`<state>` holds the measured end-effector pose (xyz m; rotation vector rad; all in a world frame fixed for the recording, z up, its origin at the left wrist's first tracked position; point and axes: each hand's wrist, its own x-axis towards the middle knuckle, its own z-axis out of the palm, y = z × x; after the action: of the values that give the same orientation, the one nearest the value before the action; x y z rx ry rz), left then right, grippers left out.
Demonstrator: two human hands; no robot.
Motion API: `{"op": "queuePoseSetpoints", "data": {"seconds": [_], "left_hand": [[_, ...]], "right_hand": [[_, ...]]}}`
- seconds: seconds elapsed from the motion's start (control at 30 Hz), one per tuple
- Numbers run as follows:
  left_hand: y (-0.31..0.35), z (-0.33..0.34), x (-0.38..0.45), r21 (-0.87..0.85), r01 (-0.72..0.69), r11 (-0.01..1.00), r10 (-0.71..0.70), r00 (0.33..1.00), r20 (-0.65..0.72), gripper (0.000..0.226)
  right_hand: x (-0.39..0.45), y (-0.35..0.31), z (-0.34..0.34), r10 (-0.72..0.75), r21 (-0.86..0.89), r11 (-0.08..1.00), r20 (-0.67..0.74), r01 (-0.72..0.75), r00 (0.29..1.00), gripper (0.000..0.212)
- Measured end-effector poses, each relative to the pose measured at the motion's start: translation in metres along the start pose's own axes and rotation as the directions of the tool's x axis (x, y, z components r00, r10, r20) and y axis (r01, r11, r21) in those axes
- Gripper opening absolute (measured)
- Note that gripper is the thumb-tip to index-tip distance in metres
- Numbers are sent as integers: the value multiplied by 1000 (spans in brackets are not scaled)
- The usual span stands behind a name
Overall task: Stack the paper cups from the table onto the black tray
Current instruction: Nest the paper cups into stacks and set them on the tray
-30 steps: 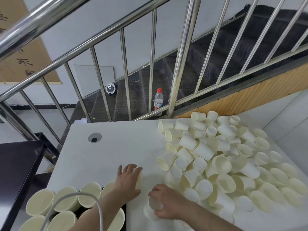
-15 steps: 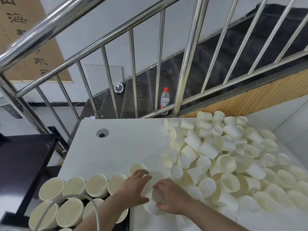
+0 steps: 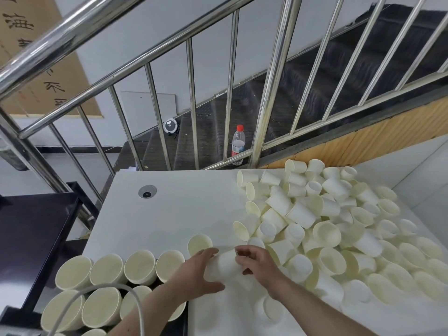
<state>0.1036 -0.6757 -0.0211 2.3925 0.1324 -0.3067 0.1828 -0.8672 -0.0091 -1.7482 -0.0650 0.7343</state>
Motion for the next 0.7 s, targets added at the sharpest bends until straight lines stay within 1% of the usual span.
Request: {"op": "queuePoseSetpoints", "data": {"seconds": [0.1,0.2,0.27,0.37,0.47,0.57,0.63,0.7], "left_hand": [[1,0,1,-117,6,993,-10,999,-32,74],[2,1,2,-183,-1,983,-14,997,-80,65],[3,0,3,-183,-20,983,-5,991,-131,64],[5,-5,5,-111,-93,989,69,977,-203,70],[11,-9,9,-12,-162,987,154,961,-231,81],[15,-9,11,32,-219,975,220,946,-237,85],[15,-8,12,44,-221,974,226,948,-225,84],[14,-8,12,44,-203,978,208,954,-218,84]], "right_hand": [[0,-4,-1,42,62,997,-13,-41,999,18],[-1,-7,1,50,82,996,-52,-45,997,17],[0,-8,3,3,12,1000,-109,-2,994,15],[3,-10,6,-141,-168,980,-195,108,971,13],[4,-19,14,-213,-208,962,-150,179,966,14],[5,-26,22,-198,-200,963,-58,183,979,16],[8,-25,24,-178,-258,952,-27,165,984,14],[11,-23,24,-159,-310,939,-19,145,987,19]]}}
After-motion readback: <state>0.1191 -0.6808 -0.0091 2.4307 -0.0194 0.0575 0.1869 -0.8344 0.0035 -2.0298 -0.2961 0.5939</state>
